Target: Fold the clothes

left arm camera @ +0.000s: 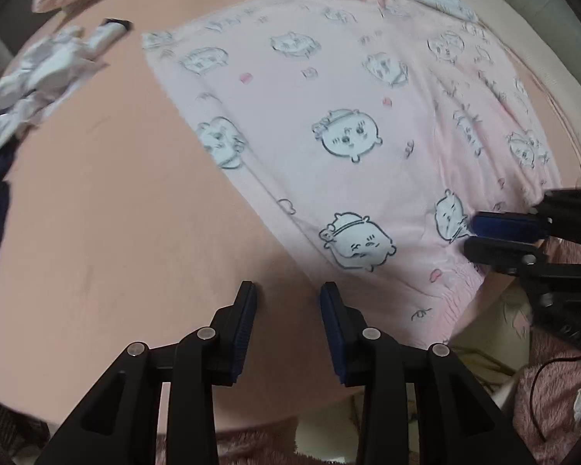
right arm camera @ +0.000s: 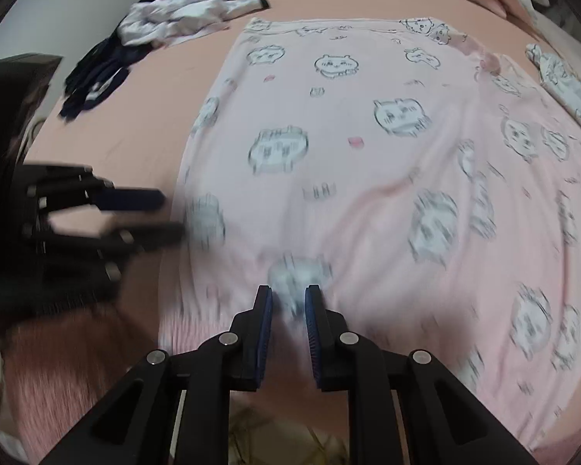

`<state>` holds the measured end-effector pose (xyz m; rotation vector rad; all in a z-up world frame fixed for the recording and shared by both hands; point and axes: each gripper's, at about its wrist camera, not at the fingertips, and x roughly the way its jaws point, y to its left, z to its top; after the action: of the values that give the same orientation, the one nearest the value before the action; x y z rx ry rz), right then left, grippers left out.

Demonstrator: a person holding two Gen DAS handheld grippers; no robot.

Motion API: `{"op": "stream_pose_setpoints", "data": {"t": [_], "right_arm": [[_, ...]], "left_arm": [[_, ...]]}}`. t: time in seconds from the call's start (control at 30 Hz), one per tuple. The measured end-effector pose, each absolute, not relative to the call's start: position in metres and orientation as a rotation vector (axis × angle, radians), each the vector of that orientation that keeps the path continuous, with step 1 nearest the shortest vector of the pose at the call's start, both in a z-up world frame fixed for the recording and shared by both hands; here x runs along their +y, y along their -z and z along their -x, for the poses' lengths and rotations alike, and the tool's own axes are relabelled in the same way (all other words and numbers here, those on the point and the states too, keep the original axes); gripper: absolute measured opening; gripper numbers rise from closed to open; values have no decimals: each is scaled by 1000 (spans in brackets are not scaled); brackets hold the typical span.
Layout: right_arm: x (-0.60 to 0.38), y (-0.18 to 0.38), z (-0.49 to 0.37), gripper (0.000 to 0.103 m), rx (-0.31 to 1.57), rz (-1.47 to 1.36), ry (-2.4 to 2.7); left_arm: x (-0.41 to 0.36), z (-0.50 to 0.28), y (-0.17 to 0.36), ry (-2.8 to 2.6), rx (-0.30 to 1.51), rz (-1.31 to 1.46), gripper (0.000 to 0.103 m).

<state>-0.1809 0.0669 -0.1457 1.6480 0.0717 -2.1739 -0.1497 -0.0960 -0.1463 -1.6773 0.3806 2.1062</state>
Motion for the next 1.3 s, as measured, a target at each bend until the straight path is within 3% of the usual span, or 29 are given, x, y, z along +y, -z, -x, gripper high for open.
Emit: {"op": "stream_pose_setpoints", "data": {"t": [0.1,0.17,0.3,0.4,0.57,0.67,0.77,0.87,1.0,1.17,1.27,1.3], "right_arm": [[85,133,178,17,10,-1617,2251],[94,135,184,17,-32,-1628,2304],[104,154,175,17,59,-1690,2307],[117,142,149,17,29,-1650,2294],[166,118,115,17,-97,-1585,2379],[199,133,121,17,-138,-1667,2432],[219,155,108,17,-92,-1751,2360],[237,148,92,17,-86,-1756,2325],[262,131,93,17,-249,-1667,2375],[272,115,114,17,-249,-1619,2465],[308,101,133,18,-282,-1619,2552],[325,99,142,23,-299,-1639,2591]], "left_arm": [[-81,143,136,-2101,212,1563,31],[-64,139,146,-2108,236,1583,31],[-48,122,163,-2093,495,1663,37],[-55,114,158,-2090,569,1733,39],[-33,116,147,-2128,338,1588,39],[-14,109,170,-2054,420,1673,40],[-31,103,166,-2065,326,1726,42],[-37,95,155,-2092,303,1694,41],[-8,93,136,-2063,194,1572,41],[70,111,128,-2025,214,1466,41],[67,132,104,-2025,211,1420,41],[75,137,101,-2031,220,1404,41]]}}
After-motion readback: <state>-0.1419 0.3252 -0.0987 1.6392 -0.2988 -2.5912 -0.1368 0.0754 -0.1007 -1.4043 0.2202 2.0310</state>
